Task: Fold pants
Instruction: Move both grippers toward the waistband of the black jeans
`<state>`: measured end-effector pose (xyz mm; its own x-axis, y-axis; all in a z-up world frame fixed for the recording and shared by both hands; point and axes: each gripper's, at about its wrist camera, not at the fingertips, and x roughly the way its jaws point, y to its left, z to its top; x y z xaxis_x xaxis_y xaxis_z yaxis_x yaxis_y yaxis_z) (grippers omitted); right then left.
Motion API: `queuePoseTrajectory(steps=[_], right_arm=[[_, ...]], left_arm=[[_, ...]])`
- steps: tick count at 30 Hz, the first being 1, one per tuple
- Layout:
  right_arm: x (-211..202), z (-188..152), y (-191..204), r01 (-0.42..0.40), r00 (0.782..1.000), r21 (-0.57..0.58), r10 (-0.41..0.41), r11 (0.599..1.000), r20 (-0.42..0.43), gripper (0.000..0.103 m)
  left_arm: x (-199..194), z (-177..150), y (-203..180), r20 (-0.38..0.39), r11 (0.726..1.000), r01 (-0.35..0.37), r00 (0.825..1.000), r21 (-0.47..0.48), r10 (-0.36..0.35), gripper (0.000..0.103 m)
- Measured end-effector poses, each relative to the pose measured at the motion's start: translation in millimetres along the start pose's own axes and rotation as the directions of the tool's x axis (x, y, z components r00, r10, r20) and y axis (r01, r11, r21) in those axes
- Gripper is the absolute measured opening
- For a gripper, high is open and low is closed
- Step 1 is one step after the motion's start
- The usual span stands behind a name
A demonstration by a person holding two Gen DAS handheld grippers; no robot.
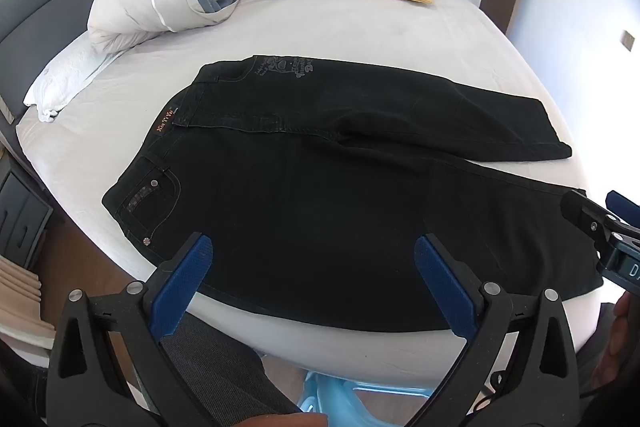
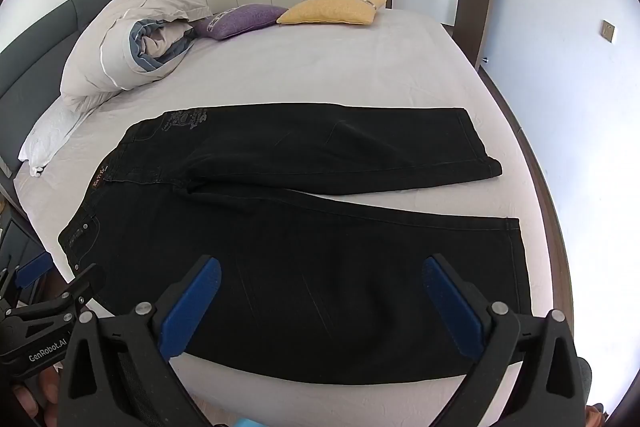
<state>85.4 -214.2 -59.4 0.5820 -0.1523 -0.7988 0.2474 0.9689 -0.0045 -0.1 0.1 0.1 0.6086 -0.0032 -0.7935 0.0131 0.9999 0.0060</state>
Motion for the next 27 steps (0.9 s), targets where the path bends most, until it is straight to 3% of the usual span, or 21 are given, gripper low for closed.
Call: queuePoseTrajectory(steps=[9, 16, 19, 22, 25, 27], right_arm=[[0.5, -1.2, 3.2, 0.0, 1.0, -0.003, 0.0, 1.0, -0.001, 0.103], [-4.6, -5.0, 7.0, -0.004, 1.0, -0.013, 0.004, 1.0, 0.004, 0.103], [-4.8, -2.4, 6.2, -0.007, 1.0, -0.019, 0.007, 1.0, 0.004, 0.103], [-5.9, -0.9, 6.9, -0.009, 1.0, -0.026, 0.009, 1.0, 0.007, 0.103], [-4.6, 4.8, 6.8, -0.01, 1.0, -0.036, 0.011, 0.999, 0.008, 0.103], [-2.9, 8.5, 6.2, -0.007, 1.0, -0.048, 0.008, 0.999, 0.012, 0.103]], left_arm=[[0.0, 1.3, -2.7, 0.006, 1.0, 0.001, 1.0, 0.013, -0.001, 0.103], [-6.1, 0.8, -5.1, 0.017, 0.998, 0.062, 0.998, 0.021, -0.062, 0.103], [-6.1, -0.7, -9.3, 0.019, 0.996, 0.055, 0.998, 0.067, -0.057, 0.103], [1.3, -1.9, -12.7, -0.035, 0.99, 0.088, 0.996, 0.111, -0.084, 0.103], [-3.4, -2.5, -13.0, 0.058, 0.98, 0.123, 0.989, 0.156, -0.134, 0.103], [-1.3, -1.4, -12.7, 0.038, 0.978, 0.094, 0.994, 0.186, -0.103, 0.103]])
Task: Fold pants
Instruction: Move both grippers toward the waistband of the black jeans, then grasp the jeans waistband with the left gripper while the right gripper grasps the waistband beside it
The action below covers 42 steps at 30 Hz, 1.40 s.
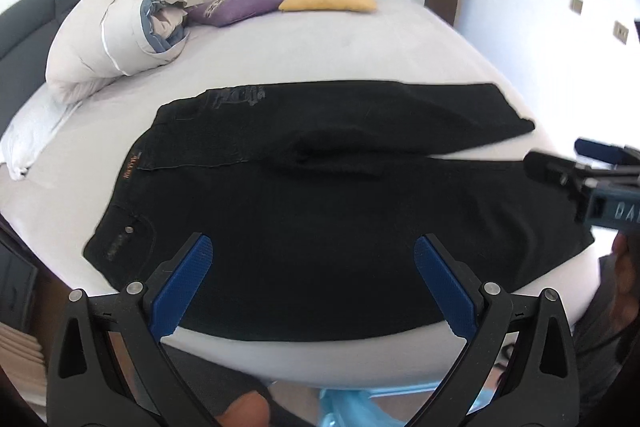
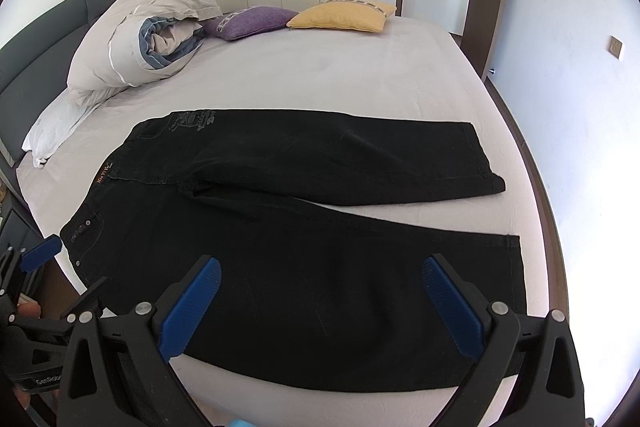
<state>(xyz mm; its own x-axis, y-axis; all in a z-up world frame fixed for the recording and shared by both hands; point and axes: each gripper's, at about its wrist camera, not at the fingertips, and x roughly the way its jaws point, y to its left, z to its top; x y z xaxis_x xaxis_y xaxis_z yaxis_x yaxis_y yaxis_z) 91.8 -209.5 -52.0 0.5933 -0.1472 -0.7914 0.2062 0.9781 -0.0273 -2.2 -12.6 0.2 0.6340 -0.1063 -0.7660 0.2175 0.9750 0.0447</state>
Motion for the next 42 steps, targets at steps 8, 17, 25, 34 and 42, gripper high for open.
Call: queuePoseTrajectory(steps=[8, 17, 25, 34, 42], right_arm=[[29.8, 52.7, -4.9, 0.015, 1.0, -0.073, -0.014, 0.997, 0.021, 0.103], [124.1, 150.8, 1.4, -0.17, 0.985, -0.186, 0.168, 0.968, -0.029, 0.103], [242.9, 222.1, 13.4, -0.365, 0.929, -0.329, 0.316, 0.871, -0.194, 0.103], [320.5, 246.4, 2.2, -0.517, 0.85, -0.361, 0.416, 0.777, -0.322, 0.1], [362.4, 248.6, 17.4, -0.575, 0.808, -0.39, 0.424, 0.719, -0.41, 0.078]], left_arm=[[37.9, 39.7, 56.3, 0.025, 0.997, -0.066, 0.997, -0.029, 0.067, 0.103], [133.5, 167.8, 146.7, 0.047, 0.997, 0.015, 0.999, 0.081, -0.019, 0.103], [242.5, 275.4, 196.8, -0.063, 0.986, 0.076, 0.996, 0.147, -0.068, 0.077], [366.9, 256.7, 199.5, -0.327, 0.865, 0.212, 0.943, 0.455, -0.058, 0.069], [416.1, 256.4, 208.9, -0.44, 0.843, 0.332, 0.889, 0.424, -0.129, 0.069]])
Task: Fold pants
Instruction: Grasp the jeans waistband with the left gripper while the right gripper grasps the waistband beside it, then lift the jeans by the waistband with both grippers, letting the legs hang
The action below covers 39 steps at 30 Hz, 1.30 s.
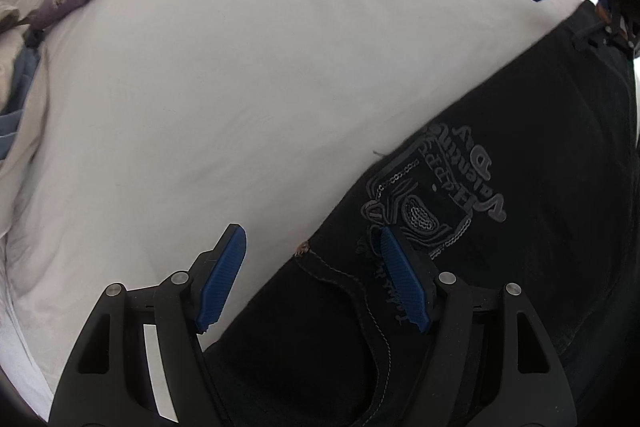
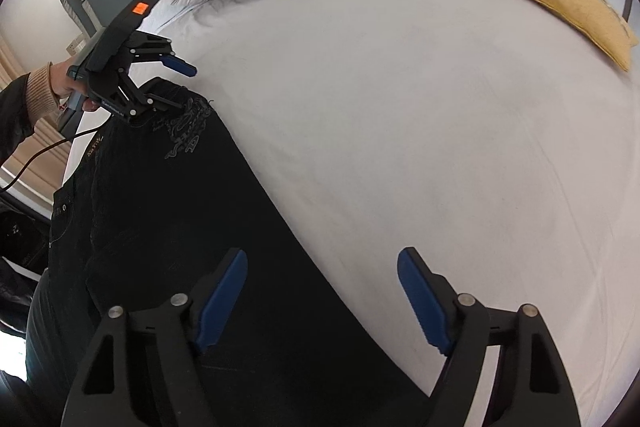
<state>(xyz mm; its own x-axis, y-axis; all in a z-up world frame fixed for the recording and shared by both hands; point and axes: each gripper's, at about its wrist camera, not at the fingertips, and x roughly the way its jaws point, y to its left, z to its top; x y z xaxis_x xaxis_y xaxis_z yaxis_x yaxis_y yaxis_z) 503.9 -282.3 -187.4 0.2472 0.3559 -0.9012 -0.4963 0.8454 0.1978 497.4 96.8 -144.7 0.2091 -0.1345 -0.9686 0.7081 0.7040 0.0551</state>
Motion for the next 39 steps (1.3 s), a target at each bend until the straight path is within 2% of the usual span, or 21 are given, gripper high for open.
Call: queuePoseTrajectory(steps=[3, 5, 9, 13, 22, 25, 27, 29, 31, 32, 33, 36, 39], right_arm=[[8.8, 5.3, 10.6, -0.021, 1.0, -0.019, 0.021, 1.0, -0.008, 0.076], [16.3, 11.7, 17.7, -0.04, 0.999, -0.036, 0.039, 0.999, -0.016, 0.074], [37.6, 26.6, 35.5, -0.052, 0.997, -0.083, 0.047, 0.995, -0.06, 0.068], [55.0, 37.7, 45.6, -0.06, 0.994, -0.119, 0.049, 0.991, -0.097, 0.063], [77.0, 58.8, 54.2, -0.074, 0.993, -0.133, 0.061, 0.988, -0.102, 0.057], [78.8, 64.5, 50.6, -0.088, 0.992, -0.123, 0.076, 0.989, -0.096, 0.054], [80.9, 67.7, 50.7, -0.096, 0.991, -0.127, 0.083, 0.987, -0.101, 0.043], [85.8, 70.1, 54.0, -0.094, 0.991, -0.141, 0.078, 0.986, -0.11, 0.039], [88.5, 72.6, 59.7, -0.095, 0.99, -0.146, 0.078, 0.985, -0.116, 0.031], [87.4, 73.2, 62.3, -0.1, 0.99, -0.148, 0.083, 0.984, -0.117, 0.017], [86.4, 72.9, 65.4, -0.104, 0.989, -0.152, 0.085, 0.983, -0.121, 0.011], [83.7, 72.9, 77.9, -0.071, 0.991, -0.192, 0.048, 0.979, -0.122, 0.005], [71.7, 70.4, 87.2, -0.045, 0.995, -0.213, 0.026, 0.976, -0.092, 0.004]], left_arm=[[7.3, 0.4, 6.9, 0.0, 0.998, 0.053, 0.999, -0.034, -0.053, 0.06], [8.2, 0.4, 7.0, 0.0, 0.997, 0.073, 0.997, -0.035, -0.073, 0.048], [9.6, -2.3, 11.0, 0.013, 0.991, 0.115, 0.993, -0.071, -0.114, 0.03], [5.6, -11.5, -3.7, 0.051, 0.993, 0.095, 0.995, -0.071, -0.091, 0.014], [-24.7, -35.8, -33.7, 0.166, 0.999, 0.035, 0.986, -0.036, -0.029, 0.009], [-55.8, -55.0, -44.8, 0.214, 1.0, 0.015, 0.977, -0.016, -0.011, 0.009], [-65.2, -64.1, -46.6, 0.241, 1.0, 0.006, 0.971, -0.003, -0.005, 0.009], [-65.1, -65.9, -61.0, 0.263, 1.0, -0.005, 0.965, 0.013, 0.002, 0.009], [-77.9, -61.7, -59.3, 0.273, 1.0, -0.015, 0.962, 0.019, 0.009, 0.009], [-78.7, -59.8, -64.0, 0.277, 1.0, -0.016, 0.961, 0.018, 0.011, 0.009], [-79.0, -60.6, -63.4, 0.279, 1.0, -0.019, 0.96, 0.018, 0.013, 0.009], [-83.1, -68.5, -60.2, 0.284, 0.999, -0.03, 0.959, 0.011, 0.026, 0.009], [-88.1, -67.2, -59.0, 0.296, 0.999, -0.038, 0.955, -0.002, 0.037, 0.009]])
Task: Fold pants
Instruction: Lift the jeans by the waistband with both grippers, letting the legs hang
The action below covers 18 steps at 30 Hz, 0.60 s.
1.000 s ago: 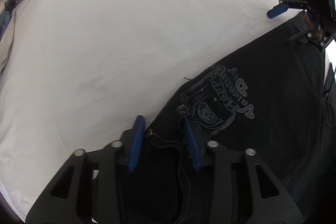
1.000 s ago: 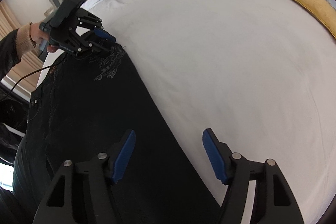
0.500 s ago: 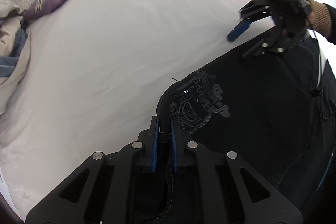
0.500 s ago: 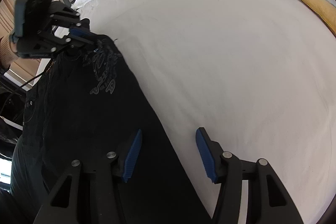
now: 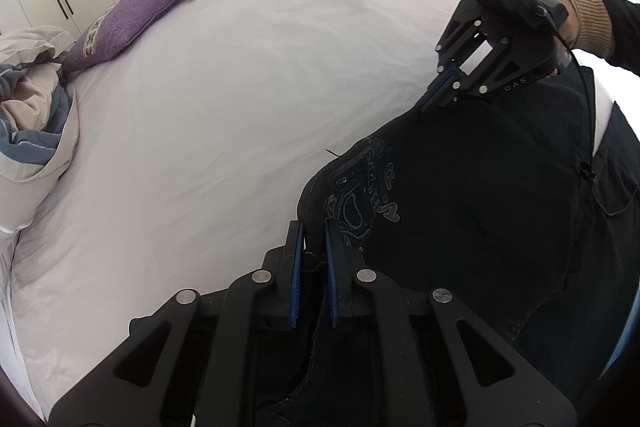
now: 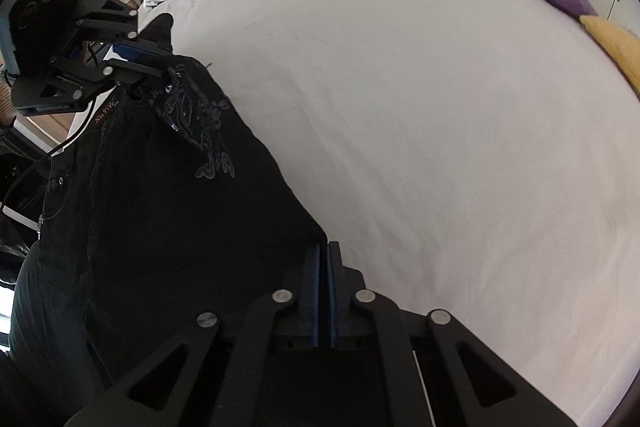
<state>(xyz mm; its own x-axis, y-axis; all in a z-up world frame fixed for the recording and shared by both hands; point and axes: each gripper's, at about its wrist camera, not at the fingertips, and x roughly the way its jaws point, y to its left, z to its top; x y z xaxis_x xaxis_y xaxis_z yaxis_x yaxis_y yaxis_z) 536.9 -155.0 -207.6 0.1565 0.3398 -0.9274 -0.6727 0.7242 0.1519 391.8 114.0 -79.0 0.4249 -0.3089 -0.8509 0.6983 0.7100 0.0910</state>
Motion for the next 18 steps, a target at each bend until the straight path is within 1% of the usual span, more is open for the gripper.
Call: queuePoseTrajectory(steps=[2, 4, 5, 7, 13, 18], right_arm=[[-15.6, -6.2, 6.0, 0.008, 0.999, 0.001, -0.008, 1.0, 0.032, 0.004], [-23.2, -6.3, 18.4, 0.022, 0.999, -0.009, -0.022, 1.0, 0.047, 0.004], [-29.1, -11.2, 17.4, 0.026, 0.998, -0.015, -0.025, 1.0, 0.051, 0.004], [-34.5, -13.8, 33.1, 0.029, 0.998, -0.038, -0.027, 0.999, 0.06, 0.003], [-45.6, -27.2, 77.5, 0.027, 0.998, -0.117, -0.02, 0.993, 0.059, 0.003], [-46.5, -32.6, 116.5, 0.039, 0.998, -0.159, -0.032, 0.987, 0.051, 0.003]], left_arm=[[-7.9, -1.2, -1.3, 0.009, 1.0, -0.004, 1.0, -0.006, 0.004, 0.009], [-15.7, -2.0, -4.4, 0.019, 1.0, -0.008, 1.0, -0.007, 0.008, 0.009], [-18.1, 0.4, -4.7, 0.021, 1.0, -0.01, 1.0, -0.007, 0.01, 0.009], [-29.5, 0.3, -7.3, 0.024, 1.0, -0.015, 1.0, 0.004, 0.015, 0.009], [-65.0, -10.4, -24.9, 0.032, 0.998, -0.038, 0.999, 0.04, 0.036, 0.009], [-93.1, -33.2, -41.9, 0.032, 0.997, -0.05, 0.998, 0.061, 0.049, 0.009]])
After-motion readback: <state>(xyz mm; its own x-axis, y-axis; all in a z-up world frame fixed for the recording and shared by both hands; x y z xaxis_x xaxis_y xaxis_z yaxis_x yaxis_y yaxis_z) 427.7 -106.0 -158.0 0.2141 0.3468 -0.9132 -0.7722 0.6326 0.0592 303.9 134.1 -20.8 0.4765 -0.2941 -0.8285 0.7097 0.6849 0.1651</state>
